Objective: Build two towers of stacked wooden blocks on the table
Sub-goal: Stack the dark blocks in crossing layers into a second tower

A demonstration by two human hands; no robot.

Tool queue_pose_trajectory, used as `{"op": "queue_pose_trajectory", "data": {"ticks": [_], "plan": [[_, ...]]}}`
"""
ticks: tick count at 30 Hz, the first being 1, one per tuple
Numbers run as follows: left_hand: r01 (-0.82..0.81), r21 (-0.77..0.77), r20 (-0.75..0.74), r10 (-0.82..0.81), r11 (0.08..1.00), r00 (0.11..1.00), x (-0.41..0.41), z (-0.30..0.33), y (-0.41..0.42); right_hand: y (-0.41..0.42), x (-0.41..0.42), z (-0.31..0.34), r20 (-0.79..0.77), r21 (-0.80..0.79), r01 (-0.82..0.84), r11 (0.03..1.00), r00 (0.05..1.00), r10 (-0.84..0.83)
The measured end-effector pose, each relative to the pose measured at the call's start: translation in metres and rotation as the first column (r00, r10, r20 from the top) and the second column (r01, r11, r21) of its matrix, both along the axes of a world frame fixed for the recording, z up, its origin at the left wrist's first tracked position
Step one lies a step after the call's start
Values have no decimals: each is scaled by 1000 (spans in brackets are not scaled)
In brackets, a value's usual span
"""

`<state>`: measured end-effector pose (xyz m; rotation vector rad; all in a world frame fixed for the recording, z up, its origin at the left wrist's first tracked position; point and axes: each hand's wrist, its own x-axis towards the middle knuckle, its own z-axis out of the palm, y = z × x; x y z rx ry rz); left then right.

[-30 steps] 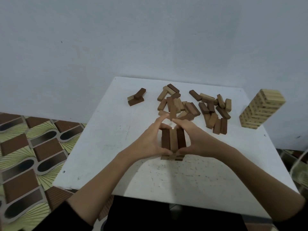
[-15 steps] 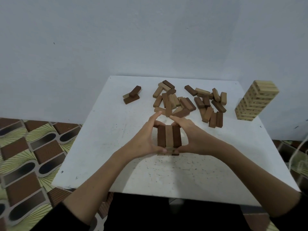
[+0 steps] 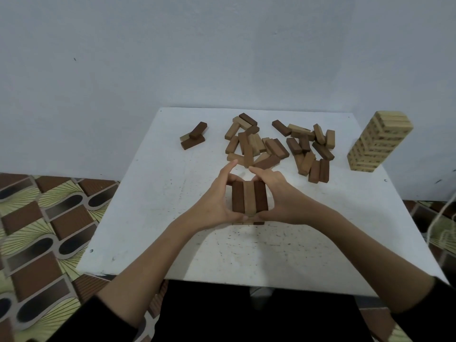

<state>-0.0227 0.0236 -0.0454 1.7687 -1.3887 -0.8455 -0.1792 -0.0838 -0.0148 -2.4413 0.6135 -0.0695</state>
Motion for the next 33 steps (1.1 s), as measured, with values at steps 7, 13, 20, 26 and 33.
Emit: {"op": "queue_pose_trajectory", "data": {"ticks": [7,13,20,26,33], "plan": [[0,28,-85,2,1000,996,-1,0,-1,-1,0,-8,23,4,18,1000,1000,-18],[-13,33,-125,17,999,992,-4,2,-1,-3,1,-15,51,96,67,993,996,-72],[-139,71,-320,155,988,935,-8,-6,13,8,-8,-12,150,465,189,865,946,-288],[-268,99,-520,279,958,807,-34,-2,12,36,5,-28,191,714,275,644,809,-556],[-194,105,-581,218,975,784,-41,0,7,40,8,-39,190,797,256,548,754,-629]]}}
